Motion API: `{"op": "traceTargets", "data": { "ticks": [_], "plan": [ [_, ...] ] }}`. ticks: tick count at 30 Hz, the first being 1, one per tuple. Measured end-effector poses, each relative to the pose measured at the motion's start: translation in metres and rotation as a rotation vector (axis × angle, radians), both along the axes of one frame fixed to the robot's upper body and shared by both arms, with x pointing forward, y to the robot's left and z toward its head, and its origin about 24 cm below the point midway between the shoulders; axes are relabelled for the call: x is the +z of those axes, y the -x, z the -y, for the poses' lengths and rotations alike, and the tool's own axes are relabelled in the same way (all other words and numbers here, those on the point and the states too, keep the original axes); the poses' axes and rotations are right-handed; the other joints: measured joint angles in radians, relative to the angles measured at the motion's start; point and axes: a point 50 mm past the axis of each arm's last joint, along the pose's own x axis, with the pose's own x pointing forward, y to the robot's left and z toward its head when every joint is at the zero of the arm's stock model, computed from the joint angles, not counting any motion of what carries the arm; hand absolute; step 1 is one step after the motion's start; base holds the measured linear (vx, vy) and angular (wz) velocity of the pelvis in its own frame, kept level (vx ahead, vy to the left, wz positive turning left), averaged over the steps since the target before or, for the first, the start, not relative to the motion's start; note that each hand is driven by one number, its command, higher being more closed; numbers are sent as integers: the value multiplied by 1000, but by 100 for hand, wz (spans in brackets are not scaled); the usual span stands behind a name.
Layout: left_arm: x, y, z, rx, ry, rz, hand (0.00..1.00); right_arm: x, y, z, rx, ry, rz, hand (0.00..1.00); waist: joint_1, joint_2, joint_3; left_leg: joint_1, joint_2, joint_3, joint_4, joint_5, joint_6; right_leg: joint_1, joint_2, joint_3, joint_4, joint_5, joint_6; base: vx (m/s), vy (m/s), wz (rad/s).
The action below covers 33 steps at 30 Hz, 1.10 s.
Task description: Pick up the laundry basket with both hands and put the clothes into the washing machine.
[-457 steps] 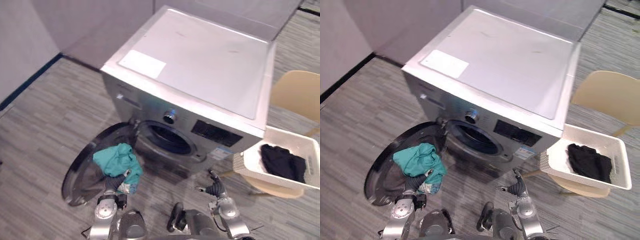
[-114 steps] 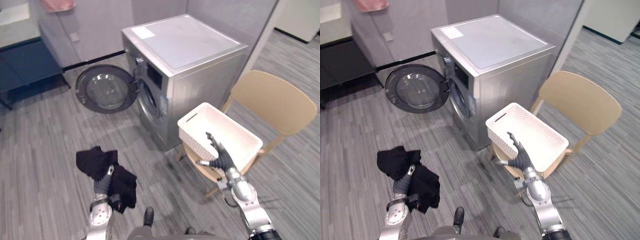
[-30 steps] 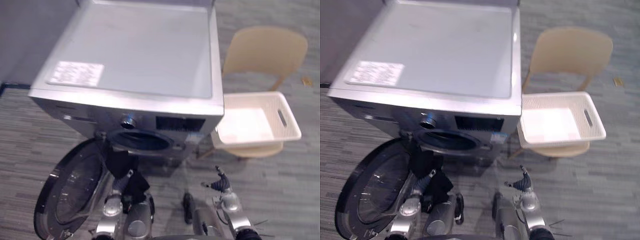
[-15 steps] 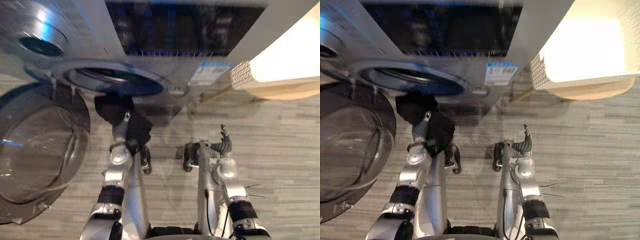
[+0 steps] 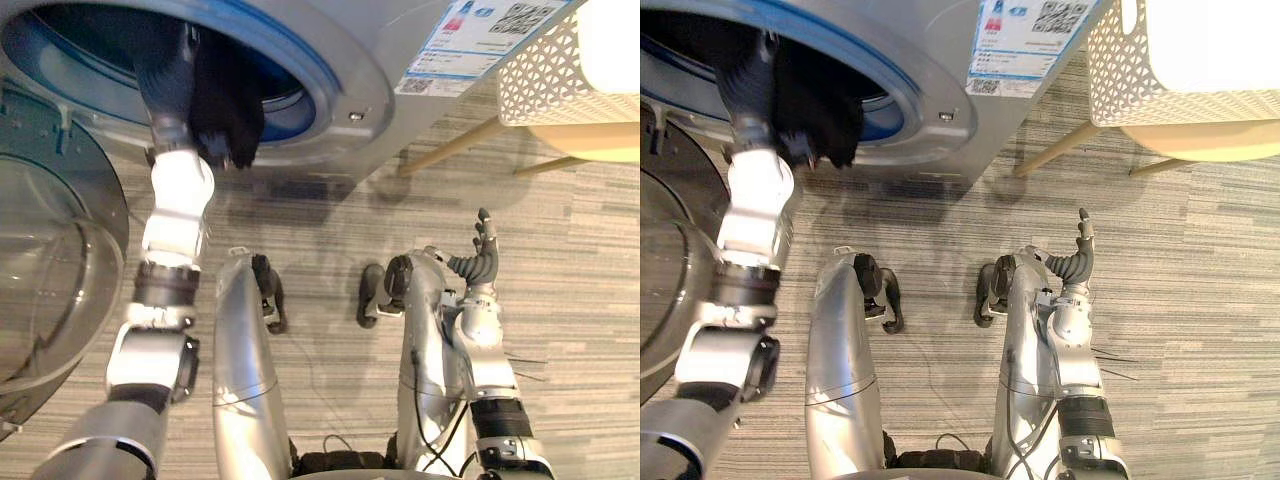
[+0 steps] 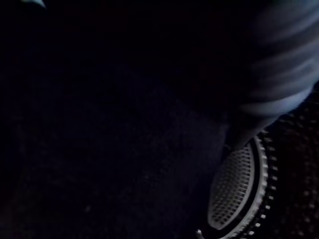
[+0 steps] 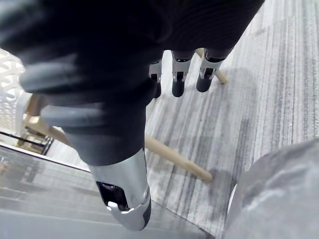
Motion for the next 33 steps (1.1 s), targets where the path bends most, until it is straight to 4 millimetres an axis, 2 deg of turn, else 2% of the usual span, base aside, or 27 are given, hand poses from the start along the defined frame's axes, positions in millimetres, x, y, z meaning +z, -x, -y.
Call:
{"op": "traceTargets", "data": {
  "ticks": [2, 3, 5, 8, 9, 11, 16, 18, 24, 29, 33],
  "plan": [
    [30, 7, 17, 13, -96, 88, 100, 3, 2, -1, 18, 5, 16, 0, -4, -1, 0, -28, -2, -13, 7, 0, 0, -15, -1, -11, 0, 0, 0, 32, -17, -1],
    [37, 9, 22, 16, -119, 111, 100, 4, 2, -1, 23, 7, 25, 0, -4, -3, 2, -33, -3, -14, 8, 0, 0, -19, -1, -12, -1, 0, 0, 43, -15, -2],
    [62, 15, 37, 30, -192, 178, 100, 10, 3, -4, 40, 13, 60, 0, -8, -17, 5, -60, -3, -17, 8, 2, -1, -44, -1, -15, -3, 1, 0, 49, -15, -5],
    [78, 16, 45, 30, -211, 198, 100, 16, 5, -7, 59, 15, 89, 0, -20, -18, 6, -94, -5, -26, 8, 2, -1, -66, 0, -28, -10, 1, 0, 64, -8, -4],
    [79, 12, 44, 36, -216, 181, 0, 18, 5, -9, 67, 13, 100, 0, -30, -19, 6, -106, -7, -28, 7, 2, -1, -75, 0, -33, -14, 1, 0, 77, -3, -5],
    [74, 3, 44, 59, -244, 132, 0, 21, 6, -12, 81, 17, 113, 0, -38, -24, 8, -114, -7, -30, -3, 2, -1, -84, 0, -33, -24, 1, 0, 87, -8, -5],
    [39, -34, 42, 93, -316, -138, 0, 20, 5, -12, 89, 20, 109, 0, -37, -26, 8, -113, 0, -29, -15, 2, -2, -84, 2, -39, -36, 1, 0, 69, -13, -3],
    [33, -39, 41, 101, -359, -199, 0, 20, 5, -13, 101, 23, 107, 0, -37, -26, 8, -112, 0, -28, -17, 2, -2, -84, 2, -39, -37, 1, 0, 20, -5, -1],
    [34, -42, 40, 110, -455, -259, 0, 19, 4, -12, 133, 15, 95, 0, -33, -28, 7, -110, 2, -27, -17, 4, -4, -83, 2, -38, -36, 3, -4, 0, 0, 0],
    [37, -41, 28, 114, -439, -271, 0, 18, 4, -12, 165, 21, 83, 0, -29, -28, 7, -100, 1, -27, -20, 5, -5, -76, 1, -38, -33, 3, -4, 24, -12, 1],
    [44, -34, 12, 119, -342, -225, 0, 13, 7, -12, 164, 19, 64, 0, -19, -28, 6, -83, -4, -28, -38, 19, -12, -58, -3, -42, -41, 3, -5, 27, -27, 9]
  ]
}}
